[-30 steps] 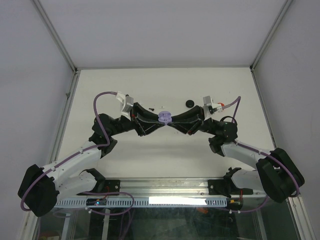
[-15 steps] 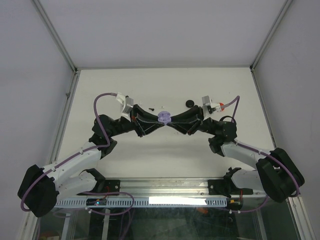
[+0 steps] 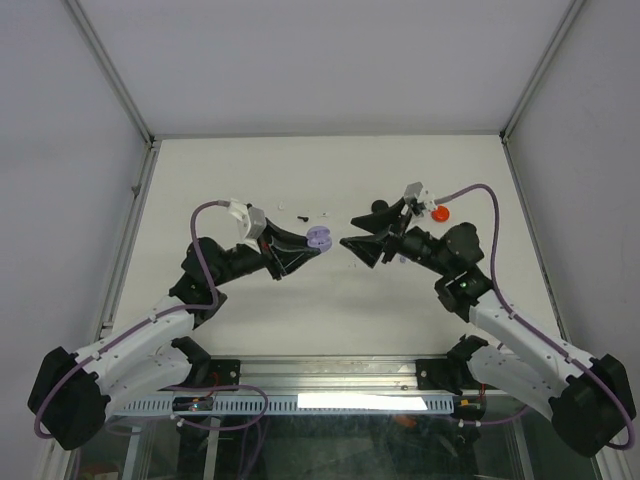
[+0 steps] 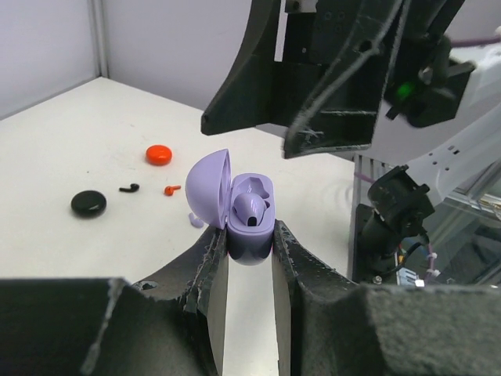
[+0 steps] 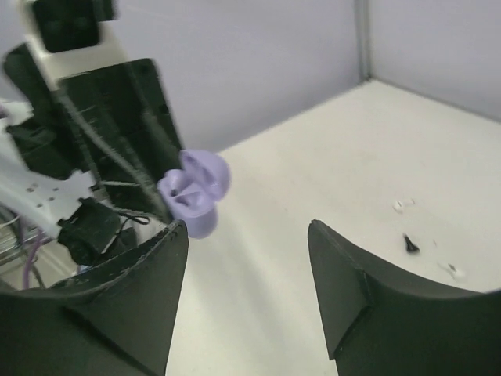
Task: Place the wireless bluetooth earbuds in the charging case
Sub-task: Adjust the charging case, then pick up the earbud from the center of the board.
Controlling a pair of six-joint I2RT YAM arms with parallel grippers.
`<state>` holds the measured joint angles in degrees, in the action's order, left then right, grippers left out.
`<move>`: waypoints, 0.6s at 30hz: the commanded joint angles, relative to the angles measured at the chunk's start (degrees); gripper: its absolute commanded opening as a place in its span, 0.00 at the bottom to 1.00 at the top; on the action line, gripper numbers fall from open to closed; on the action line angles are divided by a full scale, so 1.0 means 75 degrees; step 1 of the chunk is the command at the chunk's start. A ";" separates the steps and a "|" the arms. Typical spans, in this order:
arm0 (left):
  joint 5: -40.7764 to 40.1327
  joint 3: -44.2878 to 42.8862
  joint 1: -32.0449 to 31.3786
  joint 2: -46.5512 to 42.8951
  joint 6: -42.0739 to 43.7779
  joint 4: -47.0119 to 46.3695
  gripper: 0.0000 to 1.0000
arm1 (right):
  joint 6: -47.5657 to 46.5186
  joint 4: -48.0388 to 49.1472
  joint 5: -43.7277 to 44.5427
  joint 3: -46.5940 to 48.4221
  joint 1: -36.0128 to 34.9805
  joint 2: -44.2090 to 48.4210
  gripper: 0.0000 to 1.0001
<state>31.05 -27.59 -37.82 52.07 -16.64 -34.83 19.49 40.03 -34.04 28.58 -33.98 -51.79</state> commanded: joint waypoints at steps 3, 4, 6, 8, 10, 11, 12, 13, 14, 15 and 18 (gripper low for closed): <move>-0.0513 0.0016 -0.0019 -0.0324 0.0534 0.0636 0.00 | -0.0462 -0.5337 0.2790 0.1351 0.0072 0.0047 0.66; -0.0603 0.0031 -0.0019 -0.0382 0.0566 0.0743 0.00 | -0.0435 -0.5755 0.3115 0.1465 0.0101 -0.0032 0.66; -0.0712 0.0093 -0.0010 -0.0505 0.0696 0.0921 0.00 | -0.0372 -0.6443 0.3483 0.1614 0.0192 -0.0190 0.66; -0.0979 0.0163 -0.0019 -0.0624 0.0753 0.1041 0.00 | -0.0255 -0.6824 0.3835 0.1665 0.0311 -0.0347 0.66; -0.1163 0.0199 -0.0010 -0.0692 0.0818 0.1206 0.00 | -0.0097 -0.7140 0.4267 0.1697 0.0483 -0.0572 0.66; -0.1245 0.0208 -0.0012 -0.0732 0.0840 0.1292 0.00 | 0.0020 -0.7302 0.4445 0.1713 0.0652 -0.0696 0.66; -0.1317 0.0210 -0.0018 -0.0766 0.0856 0.1373 0.00 | 0.0124 -0.7405 0.4539 0.1714 0.0795 -0.0834 0.66; -0.1403 0.0205 -0.0019 -0.0794 0.0871 0.1491 0.00 | 0.0227 -0.7477 0.4584 0.1694 0.0978 -0.0954 0.66; -0.1467 0.0210 -0.0016 -0.0835 0.0876 0.1556 0.00 | 0.0317 -0.7508 0.4631 0.1644 0.1164 -0.1083 0.66; -0.1503 0.0225 -0.0019 -0.0877 0.0881 0.1596 0.00 | 0.0426 -0.7525 0.4674 0.1596 0.1336 -0.1220 0.66; -0.1606 0.0305 -0.0019 -0.0994 0.0876 0.1609 0.00 | 0.0549 -0.7368 0.4525 0.1393 0.1896 -0.1643 0.66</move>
<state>21.67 -26.26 -37.82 46.61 -11.94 -22.37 20.78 -14.90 -2.37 38.72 -23.73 -61.80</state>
